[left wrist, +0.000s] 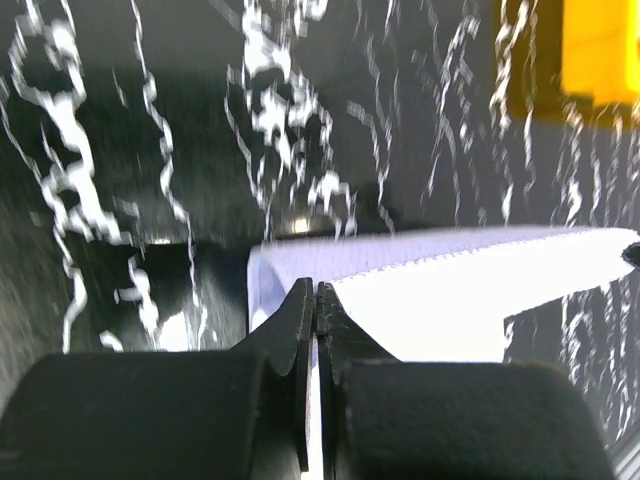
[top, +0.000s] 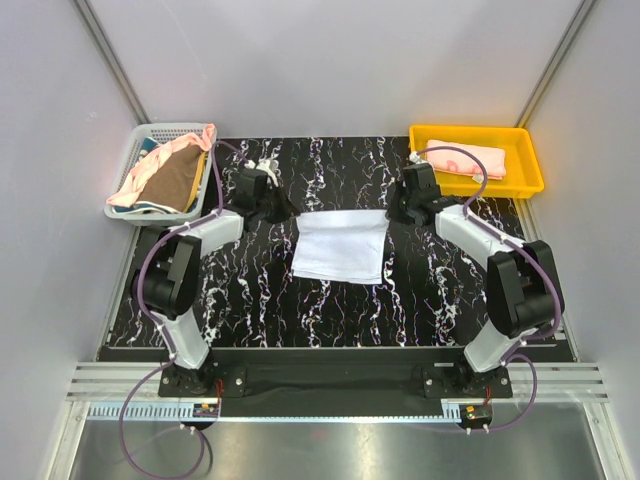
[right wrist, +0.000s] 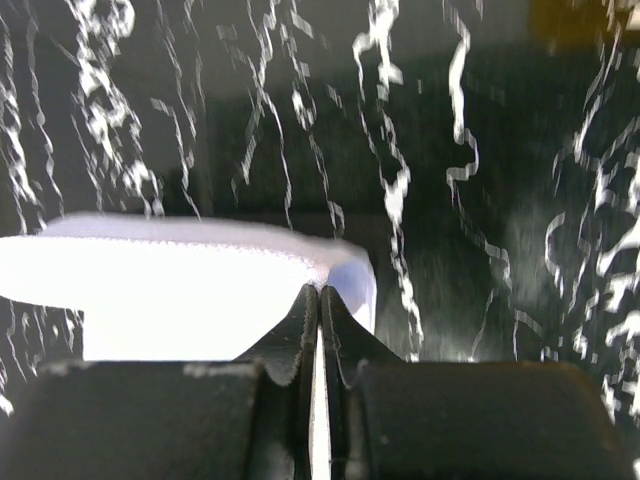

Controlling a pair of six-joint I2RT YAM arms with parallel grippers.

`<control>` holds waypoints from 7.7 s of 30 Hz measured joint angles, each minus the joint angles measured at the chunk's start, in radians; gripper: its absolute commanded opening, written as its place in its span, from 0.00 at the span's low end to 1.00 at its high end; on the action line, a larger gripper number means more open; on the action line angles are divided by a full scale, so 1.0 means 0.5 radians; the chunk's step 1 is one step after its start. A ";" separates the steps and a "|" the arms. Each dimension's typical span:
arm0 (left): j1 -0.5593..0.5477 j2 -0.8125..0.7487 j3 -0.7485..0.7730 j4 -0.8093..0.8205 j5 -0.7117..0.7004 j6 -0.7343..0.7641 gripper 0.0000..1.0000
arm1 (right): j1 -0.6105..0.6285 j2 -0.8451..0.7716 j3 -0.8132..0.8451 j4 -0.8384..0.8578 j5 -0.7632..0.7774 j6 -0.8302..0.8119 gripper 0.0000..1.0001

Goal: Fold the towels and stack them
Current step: Fold the towel, then neatly place the folded towel into the bin

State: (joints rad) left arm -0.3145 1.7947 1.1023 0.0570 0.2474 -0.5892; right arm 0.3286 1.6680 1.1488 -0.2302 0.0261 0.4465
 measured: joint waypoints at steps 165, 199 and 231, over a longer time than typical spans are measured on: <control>-0.928 -0.114 -0.109 -0.472 -0.439 -0.105 0.30 | 0.414 -0.403 -0.679 -0.042 0.144 0.348 0.50; -0.953 -0.671 0.076 -0.802 -0.439 -0.109 0.31 | 0.467 0.152 0.024 -0.545 0.726 0.031 0.00; -0.665 -1.624 -0.238 -1.481 -0.549 0.539 0.34 | -0.496 1.837 2.544 -0.407 1.221 -1.514 0.00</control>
State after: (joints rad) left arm -0.6472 0.9825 0.9833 -0.6834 -0.0269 -0.3199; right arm 0.0807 2.5866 2.4210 -0.4339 0.6365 -0.3103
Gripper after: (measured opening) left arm 0.337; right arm 0.028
